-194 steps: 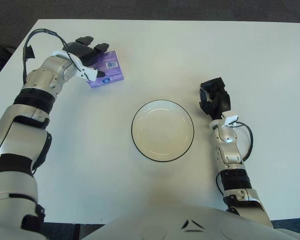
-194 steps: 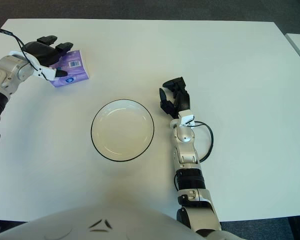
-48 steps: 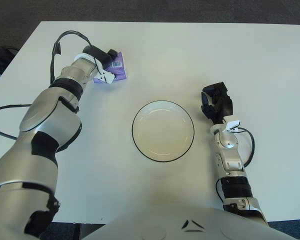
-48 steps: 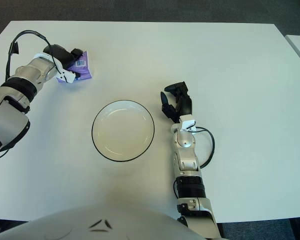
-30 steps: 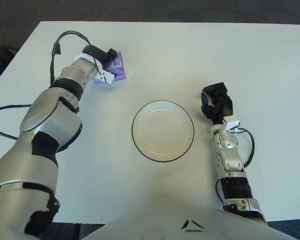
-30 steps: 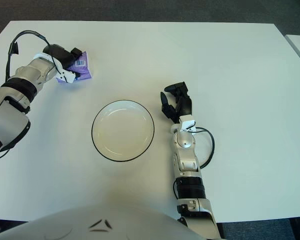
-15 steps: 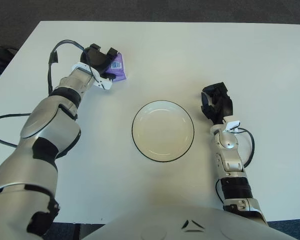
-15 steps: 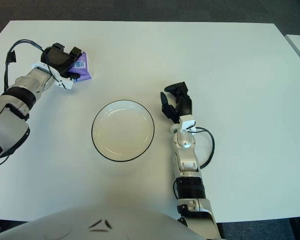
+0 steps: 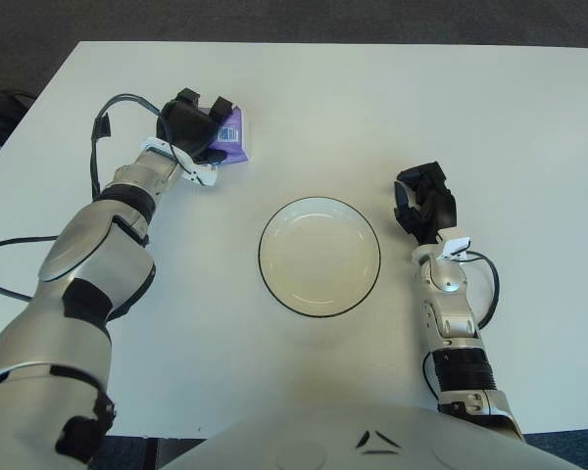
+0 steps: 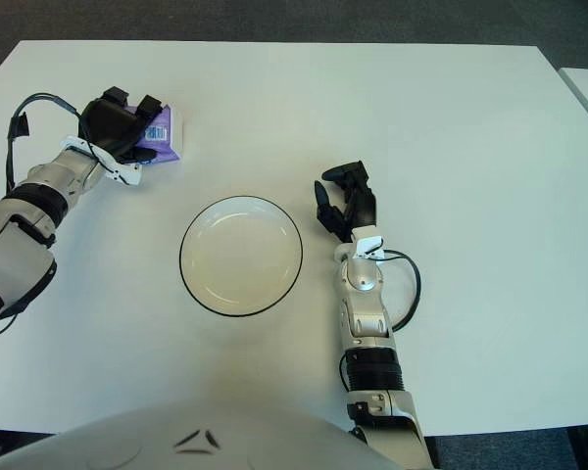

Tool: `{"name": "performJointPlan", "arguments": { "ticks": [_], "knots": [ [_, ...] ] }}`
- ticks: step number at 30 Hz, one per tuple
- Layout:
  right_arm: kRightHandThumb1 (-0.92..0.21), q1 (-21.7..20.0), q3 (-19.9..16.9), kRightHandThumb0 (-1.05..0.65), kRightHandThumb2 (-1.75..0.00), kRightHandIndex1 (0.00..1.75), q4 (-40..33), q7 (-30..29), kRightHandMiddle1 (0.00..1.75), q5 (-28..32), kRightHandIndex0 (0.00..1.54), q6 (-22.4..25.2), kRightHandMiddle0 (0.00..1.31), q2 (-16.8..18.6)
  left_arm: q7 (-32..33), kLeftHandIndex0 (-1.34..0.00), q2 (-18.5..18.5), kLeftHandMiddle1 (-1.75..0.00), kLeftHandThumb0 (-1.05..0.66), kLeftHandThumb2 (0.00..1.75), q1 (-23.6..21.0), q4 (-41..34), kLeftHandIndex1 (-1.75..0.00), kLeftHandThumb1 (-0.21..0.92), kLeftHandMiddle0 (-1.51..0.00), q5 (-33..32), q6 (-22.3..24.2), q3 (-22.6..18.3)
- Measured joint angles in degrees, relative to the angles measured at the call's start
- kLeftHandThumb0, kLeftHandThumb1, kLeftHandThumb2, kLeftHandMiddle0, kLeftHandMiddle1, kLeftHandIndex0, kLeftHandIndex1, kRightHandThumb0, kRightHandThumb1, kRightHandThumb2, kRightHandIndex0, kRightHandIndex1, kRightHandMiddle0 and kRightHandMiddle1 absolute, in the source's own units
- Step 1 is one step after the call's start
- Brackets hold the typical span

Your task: Put the tissue paper into the plate.

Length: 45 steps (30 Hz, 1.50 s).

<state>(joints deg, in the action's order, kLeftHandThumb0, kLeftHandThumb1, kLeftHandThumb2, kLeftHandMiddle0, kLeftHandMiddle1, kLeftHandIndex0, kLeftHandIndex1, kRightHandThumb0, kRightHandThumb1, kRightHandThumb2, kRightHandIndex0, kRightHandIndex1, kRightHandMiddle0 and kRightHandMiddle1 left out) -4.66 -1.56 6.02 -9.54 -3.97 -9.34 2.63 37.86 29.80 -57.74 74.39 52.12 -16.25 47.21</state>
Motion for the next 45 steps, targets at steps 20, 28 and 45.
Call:
{"name": "performJointPlan", "arguments": {
  "ticks": [20,28,45],
  "knots": [
    [-0.92,0.2,0.4,-0.35,-0.43,0.93,0.0,0.0,1.65,-0.1,0.48,0.0,0.28,-0.1,5.9,-0.53,0.0,-1.75,-0.44,1.19,3.0,-0.7,-1.75,0.41,-1.10,-5.8,-9.1,-7.4],
    [-0.92,0.2,0.5,-0.35,-0.43,0.94,0.0,0.4,1.64,0.0,0.48,-0.1,0.29,-0.2,5.7,-0.53,0.1,-1.75,-0.44,1.19,3.1,-1.1,-1.75,0.41,-1.10,-7.4,-12.4,-10.6],
    [-0.92,0.0,0.5,-0.35,-0.42,0.95,0.3,0.8,1.64,0.1,0.47,-0.7,0.29,0.0,5.1,-0.53,0.4,-1.75,-0.44,1.20,2.2,-7.6,-1.75,0.41,-1.11,-7.9,-19.9,-14.5]
  ]
}}
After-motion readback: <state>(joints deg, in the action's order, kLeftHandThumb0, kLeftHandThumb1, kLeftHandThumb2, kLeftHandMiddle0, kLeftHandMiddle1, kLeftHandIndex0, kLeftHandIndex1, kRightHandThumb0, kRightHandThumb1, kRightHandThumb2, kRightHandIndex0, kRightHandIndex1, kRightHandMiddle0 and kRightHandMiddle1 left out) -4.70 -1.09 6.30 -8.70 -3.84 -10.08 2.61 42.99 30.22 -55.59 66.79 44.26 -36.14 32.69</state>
